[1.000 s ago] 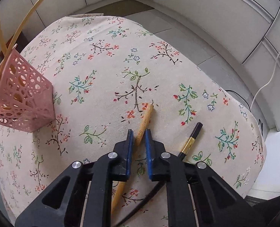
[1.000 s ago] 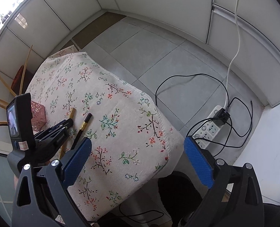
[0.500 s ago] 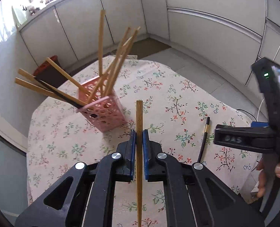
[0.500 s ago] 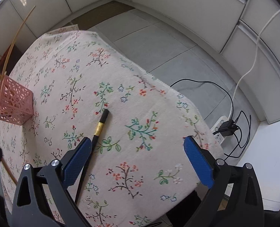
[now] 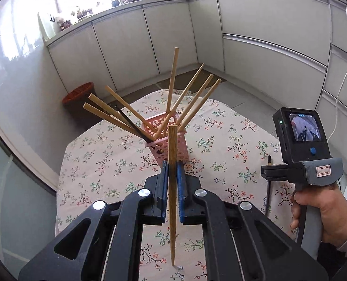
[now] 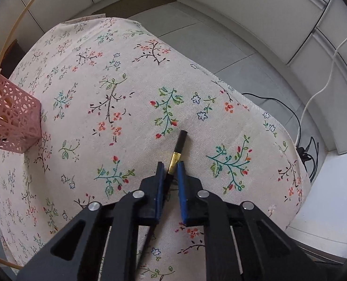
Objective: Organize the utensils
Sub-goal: 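Grasp the wooden chopstick with the left gripper while the right grasps the black one, then carry both chopsticks over the pink holder and lower them in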
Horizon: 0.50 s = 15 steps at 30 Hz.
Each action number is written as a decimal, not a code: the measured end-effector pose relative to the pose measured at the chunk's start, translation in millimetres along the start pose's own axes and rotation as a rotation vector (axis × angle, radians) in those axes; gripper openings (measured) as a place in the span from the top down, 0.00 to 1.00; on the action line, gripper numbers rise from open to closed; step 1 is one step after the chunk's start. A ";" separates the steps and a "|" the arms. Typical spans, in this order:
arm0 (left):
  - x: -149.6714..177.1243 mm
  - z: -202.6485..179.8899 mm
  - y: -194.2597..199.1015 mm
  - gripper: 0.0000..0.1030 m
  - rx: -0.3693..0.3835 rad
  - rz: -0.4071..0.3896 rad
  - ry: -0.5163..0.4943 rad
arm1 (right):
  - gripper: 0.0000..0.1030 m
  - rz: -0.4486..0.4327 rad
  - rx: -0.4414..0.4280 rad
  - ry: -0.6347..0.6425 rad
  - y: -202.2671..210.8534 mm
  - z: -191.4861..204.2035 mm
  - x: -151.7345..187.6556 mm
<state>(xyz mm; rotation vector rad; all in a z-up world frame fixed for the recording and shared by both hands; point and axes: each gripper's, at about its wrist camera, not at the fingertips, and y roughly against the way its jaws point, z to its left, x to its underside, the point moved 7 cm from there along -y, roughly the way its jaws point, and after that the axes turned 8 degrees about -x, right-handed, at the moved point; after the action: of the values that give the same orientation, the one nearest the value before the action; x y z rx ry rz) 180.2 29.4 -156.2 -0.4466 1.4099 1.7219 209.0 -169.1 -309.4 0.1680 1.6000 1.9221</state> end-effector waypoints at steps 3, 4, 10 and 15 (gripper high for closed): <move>-3.2 6.7 6.8 0.93 0.006 -0.019 0.017 | 0.93 -0.033 -0.085 -0.003 15.3 10.8 -3.1; -4.7 8.5 10.4 0.93 0.021 -0.023 0.029 | 0.93 -0.051 -0.110 0.006 23.0 14.0 -3.1; -16.7 31.0 30.7 0.93 0.117 -0.041 0.151 | 0.93 -0.199 -0.264 0.134 99.3 32.2 0.5; -37.9 47.6 49.4 0.93 0.175 -0.086 0.244 | 0.93 -0.336 -0.335 0.220 167.0 33.2 -0.9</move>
<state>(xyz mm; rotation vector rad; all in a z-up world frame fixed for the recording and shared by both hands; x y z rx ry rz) 174.6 58.6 -83.7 -0.6265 1.6737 1.4988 162.3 -153.2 -146.5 -0.4372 1.3094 1.9504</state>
